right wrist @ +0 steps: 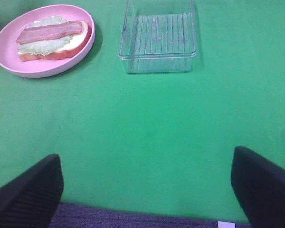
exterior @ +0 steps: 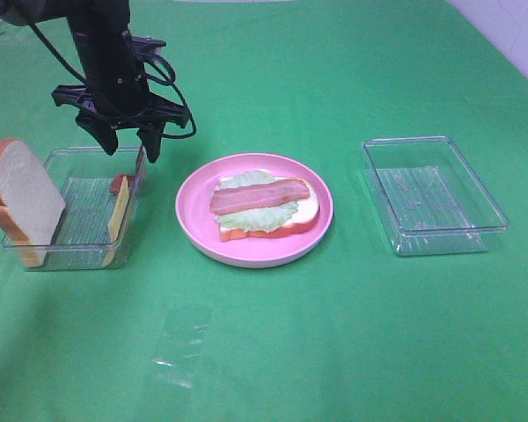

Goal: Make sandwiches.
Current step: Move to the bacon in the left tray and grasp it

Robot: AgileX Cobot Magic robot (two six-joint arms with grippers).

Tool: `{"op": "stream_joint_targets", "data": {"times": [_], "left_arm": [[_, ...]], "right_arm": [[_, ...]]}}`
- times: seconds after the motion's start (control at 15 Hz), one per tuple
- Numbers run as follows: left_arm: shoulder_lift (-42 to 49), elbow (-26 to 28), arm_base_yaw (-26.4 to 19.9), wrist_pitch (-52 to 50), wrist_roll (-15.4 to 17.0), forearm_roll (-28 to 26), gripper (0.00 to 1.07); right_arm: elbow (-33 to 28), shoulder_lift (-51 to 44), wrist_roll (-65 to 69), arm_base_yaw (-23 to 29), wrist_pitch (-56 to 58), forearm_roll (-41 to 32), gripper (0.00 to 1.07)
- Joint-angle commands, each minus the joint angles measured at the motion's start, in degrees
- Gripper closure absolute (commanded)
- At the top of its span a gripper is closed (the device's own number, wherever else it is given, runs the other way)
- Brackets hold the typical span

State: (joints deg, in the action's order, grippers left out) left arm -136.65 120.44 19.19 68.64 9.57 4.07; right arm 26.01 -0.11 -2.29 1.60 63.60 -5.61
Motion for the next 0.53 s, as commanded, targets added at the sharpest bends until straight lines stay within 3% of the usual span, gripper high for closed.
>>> {"op": "stream_joint_targets", "data": {"times": [0.07,0.2,0.53], "left_arm": [[-0.11,0.11,0.34,0.34,0.40,-0.29,0.79],[-0.11,0.11,0.34,0.17,0.40,-0.52,1.07],[0.86,0.11,0.34,1.78,0.40,-0.86,1.07]], "right_arm": [[-0.06,-1.83,-0.80,-0.34,-0.17,-0.17,0.16],[-0.06,-1.83,-0.80,-0.34,-0.17,-0.17,0.16],[-0.06,-1.83,-0.80,-0.34,-0.17,-0.17,0.16]]}}
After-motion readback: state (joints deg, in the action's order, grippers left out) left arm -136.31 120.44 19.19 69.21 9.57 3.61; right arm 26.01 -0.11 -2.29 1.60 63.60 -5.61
